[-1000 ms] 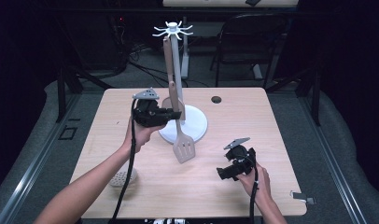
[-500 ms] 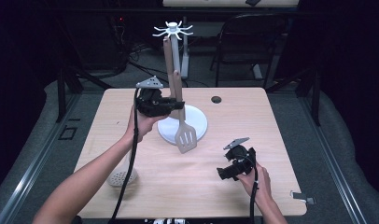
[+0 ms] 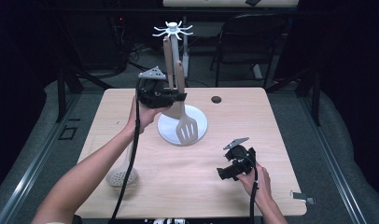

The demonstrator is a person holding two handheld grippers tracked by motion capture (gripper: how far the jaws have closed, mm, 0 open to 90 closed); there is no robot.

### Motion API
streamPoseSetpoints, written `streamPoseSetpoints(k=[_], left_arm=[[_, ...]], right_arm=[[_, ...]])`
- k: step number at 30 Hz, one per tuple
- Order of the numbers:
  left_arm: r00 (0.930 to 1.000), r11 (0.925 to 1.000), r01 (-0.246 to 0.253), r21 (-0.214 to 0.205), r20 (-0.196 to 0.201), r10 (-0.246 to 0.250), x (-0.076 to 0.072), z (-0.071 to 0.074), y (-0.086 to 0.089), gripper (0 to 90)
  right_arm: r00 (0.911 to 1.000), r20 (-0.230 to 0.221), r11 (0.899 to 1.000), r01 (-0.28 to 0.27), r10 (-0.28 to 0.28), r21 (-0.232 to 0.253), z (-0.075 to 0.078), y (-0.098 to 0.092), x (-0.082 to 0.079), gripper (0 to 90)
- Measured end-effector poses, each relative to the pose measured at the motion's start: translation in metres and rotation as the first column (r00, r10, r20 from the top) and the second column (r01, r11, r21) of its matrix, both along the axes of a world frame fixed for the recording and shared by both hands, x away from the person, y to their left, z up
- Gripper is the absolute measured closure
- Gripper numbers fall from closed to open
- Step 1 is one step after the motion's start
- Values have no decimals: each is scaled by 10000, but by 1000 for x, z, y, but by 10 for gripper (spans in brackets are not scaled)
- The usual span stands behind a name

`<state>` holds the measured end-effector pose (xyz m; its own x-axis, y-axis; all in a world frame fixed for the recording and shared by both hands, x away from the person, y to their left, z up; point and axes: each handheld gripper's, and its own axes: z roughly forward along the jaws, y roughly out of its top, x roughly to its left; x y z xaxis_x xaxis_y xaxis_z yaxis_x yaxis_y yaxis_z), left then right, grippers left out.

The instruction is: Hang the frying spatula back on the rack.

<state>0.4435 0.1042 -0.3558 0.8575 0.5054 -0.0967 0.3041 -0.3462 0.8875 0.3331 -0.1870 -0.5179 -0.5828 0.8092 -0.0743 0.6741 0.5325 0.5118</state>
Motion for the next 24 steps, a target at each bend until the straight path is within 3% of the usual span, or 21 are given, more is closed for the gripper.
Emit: streamPoseSetpoints(k=[24], left_arm=[[9996, 9998, -166, 121, 228, 163, 17, 23, -9, 773]], right_arm=[[10000, 24, 10000, -58, 58, 19, -1, 0, 1, 26]])
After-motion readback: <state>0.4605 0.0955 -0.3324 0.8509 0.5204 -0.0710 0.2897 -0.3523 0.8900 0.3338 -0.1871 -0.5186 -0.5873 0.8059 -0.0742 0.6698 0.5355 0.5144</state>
